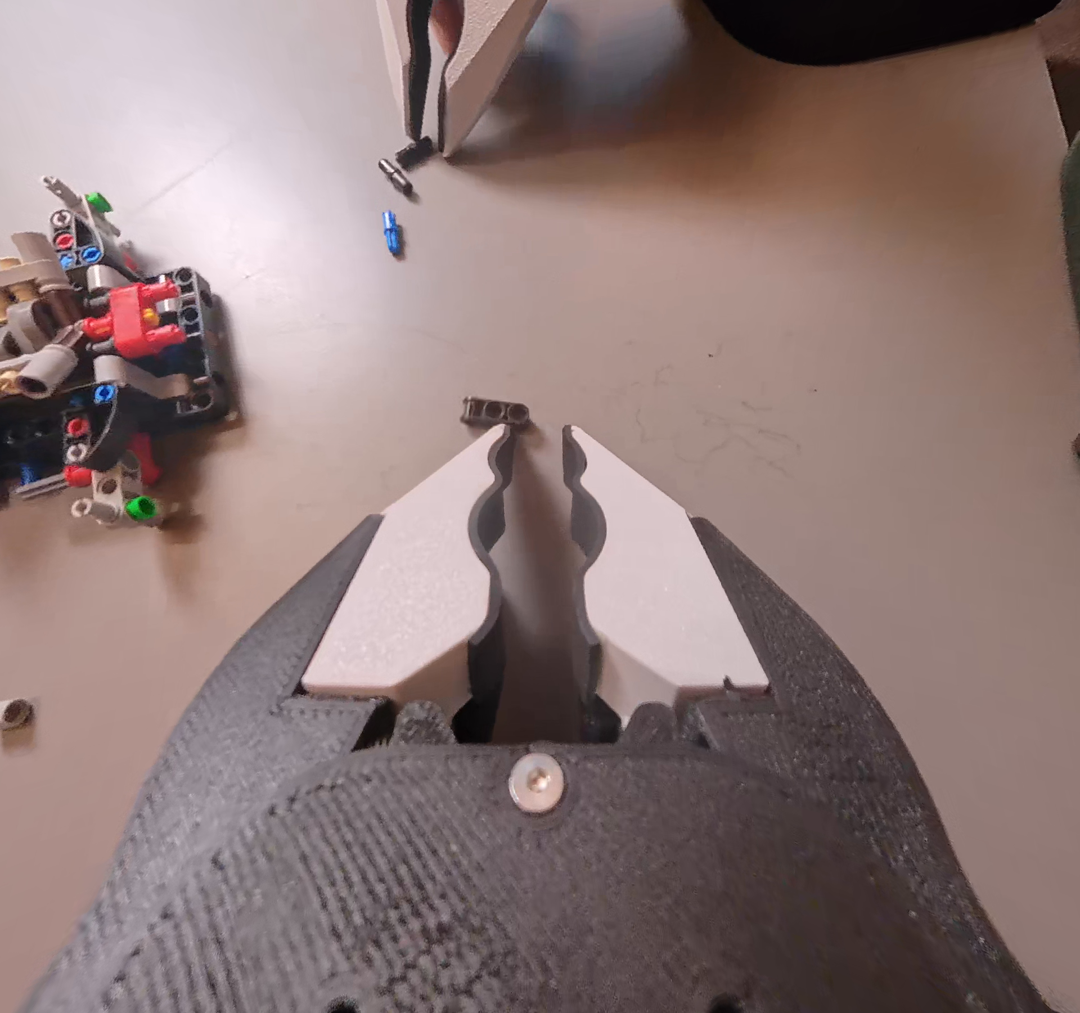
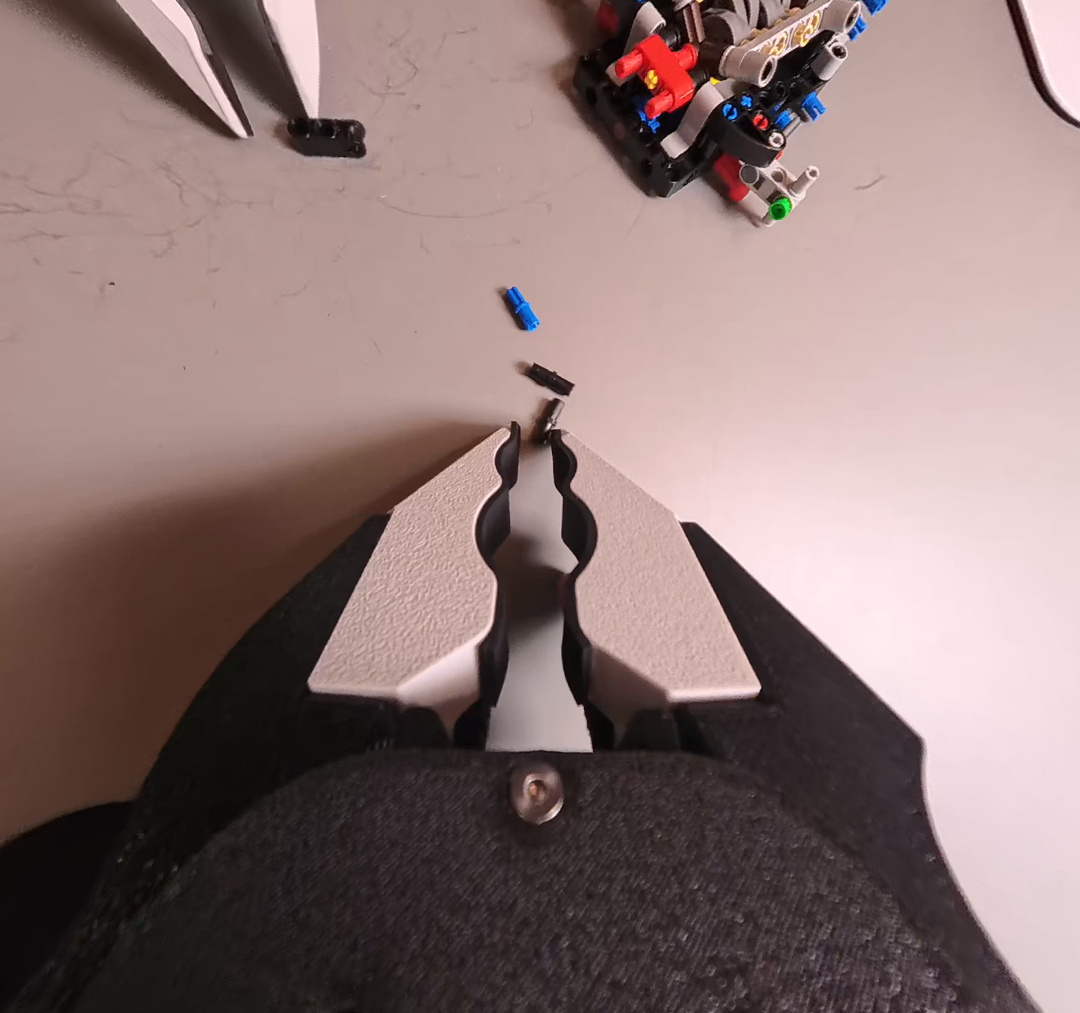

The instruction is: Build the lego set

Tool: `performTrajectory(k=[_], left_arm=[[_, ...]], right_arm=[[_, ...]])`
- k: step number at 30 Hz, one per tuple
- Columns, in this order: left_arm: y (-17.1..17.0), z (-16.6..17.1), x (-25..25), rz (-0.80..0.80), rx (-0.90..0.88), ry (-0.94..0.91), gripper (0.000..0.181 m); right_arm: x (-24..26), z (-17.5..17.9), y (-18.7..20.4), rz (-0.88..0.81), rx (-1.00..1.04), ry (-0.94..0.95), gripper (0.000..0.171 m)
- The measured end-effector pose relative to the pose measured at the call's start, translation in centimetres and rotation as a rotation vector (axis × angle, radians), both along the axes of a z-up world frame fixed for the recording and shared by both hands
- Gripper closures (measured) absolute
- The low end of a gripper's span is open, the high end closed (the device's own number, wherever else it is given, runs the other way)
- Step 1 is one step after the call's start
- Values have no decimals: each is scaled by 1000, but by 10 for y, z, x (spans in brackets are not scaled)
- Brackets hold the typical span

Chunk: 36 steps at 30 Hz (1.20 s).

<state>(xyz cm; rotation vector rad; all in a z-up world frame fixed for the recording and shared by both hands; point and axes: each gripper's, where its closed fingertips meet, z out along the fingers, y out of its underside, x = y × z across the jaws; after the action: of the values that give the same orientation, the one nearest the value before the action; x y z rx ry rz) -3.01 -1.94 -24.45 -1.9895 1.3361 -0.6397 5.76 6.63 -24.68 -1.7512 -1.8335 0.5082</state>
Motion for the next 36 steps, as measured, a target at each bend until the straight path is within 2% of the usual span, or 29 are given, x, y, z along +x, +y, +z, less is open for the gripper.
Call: performTrajectory(k=[5, 9, 15, 19, 23, 26, 32, 36], left_arm=[[-1, 3, 7, -12, 32, -12, 167], [9, 7, -1, 44, 41, -27, 166], [45, 11, -29, 259, 111, -27, 163], [68, 16, -51, 412, 127, -56, 161], [96, 20, -71, 525, 173, -39, 151], [109, 16, -66, 516, 134, -38, 145], [109, 7, -45, 459, 122, 8, 164], [101, 8, -19, 400, 124, -7, 162]], right_arm=[[0, 0, 1, -4, 17, 6, 166], [0, 0, 2, -4, 31, 9, 167], [1, 3, 0, -1, 27, 34, 160], [1, 19, 5, -25, 13, 122, 156], [-1, 34, 14, -60, 29, 208, 156], [-1, 37, 17, -66, 53, 221, 156], [0, 40, 18, -72, 62, 238, 156], [-2, 41, 20, -82, 68, 253, 156]])
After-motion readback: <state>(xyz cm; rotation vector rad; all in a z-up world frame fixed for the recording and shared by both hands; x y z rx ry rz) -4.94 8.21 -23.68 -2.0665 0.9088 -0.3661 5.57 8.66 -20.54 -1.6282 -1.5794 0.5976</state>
